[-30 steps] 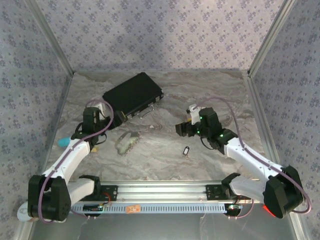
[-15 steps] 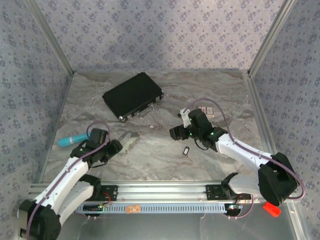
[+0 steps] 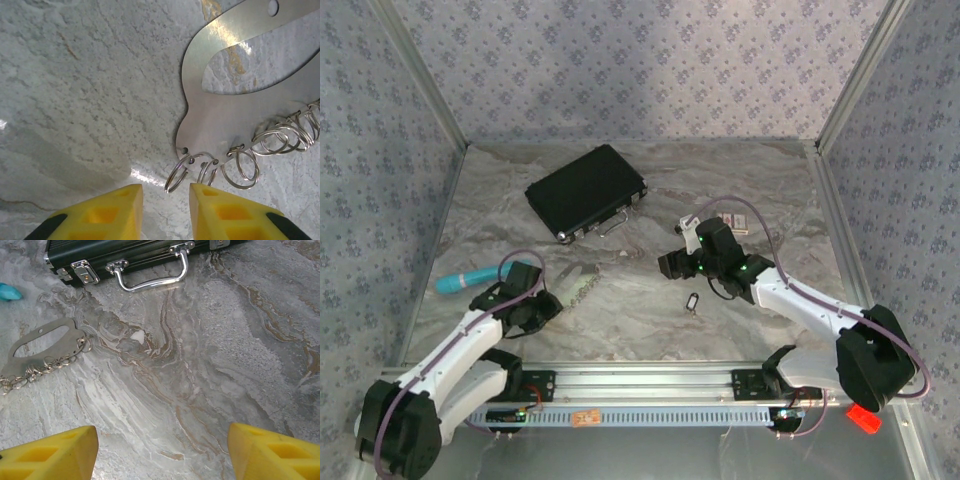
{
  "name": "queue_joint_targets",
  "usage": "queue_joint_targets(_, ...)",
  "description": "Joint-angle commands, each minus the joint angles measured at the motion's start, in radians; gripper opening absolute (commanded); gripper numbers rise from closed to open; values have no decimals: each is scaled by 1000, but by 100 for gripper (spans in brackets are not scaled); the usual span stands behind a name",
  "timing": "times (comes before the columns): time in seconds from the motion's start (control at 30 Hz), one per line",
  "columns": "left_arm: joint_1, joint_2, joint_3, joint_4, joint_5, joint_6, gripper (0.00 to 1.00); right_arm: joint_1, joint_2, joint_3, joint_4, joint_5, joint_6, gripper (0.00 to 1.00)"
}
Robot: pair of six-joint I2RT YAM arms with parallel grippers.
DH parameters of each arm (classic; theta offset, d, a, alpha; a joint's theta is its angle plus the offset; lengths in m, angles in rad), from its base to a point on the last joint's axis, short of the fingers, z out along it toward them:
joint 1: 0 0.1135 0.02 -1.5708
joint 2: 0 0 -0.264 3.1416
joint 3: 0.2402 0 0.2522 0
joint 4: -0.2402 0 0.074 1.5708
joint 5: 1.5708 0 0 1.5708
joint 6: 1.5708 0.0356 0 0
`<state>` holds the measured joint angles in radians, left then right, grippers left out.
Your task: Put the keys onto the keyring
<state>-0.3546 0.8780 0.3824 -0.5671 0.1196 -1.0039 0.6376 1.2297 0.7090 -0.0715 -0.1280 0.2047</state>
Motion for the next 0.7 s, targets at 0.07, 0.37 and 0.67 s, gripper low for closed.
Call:
queue_joint_targets(0.07,-4,15,-20,58,15,-4,28,5,-31,-11,2,29,9,70)
queue_joint_targets(0.37,-4,41,-28,80,15,-7,24,6,-32,-3,-4,27,-2,70)
queue_joint_targets(0.67,-4,55,-33,110,23,-6,19,7,-36,4,-10,21,-1,70)
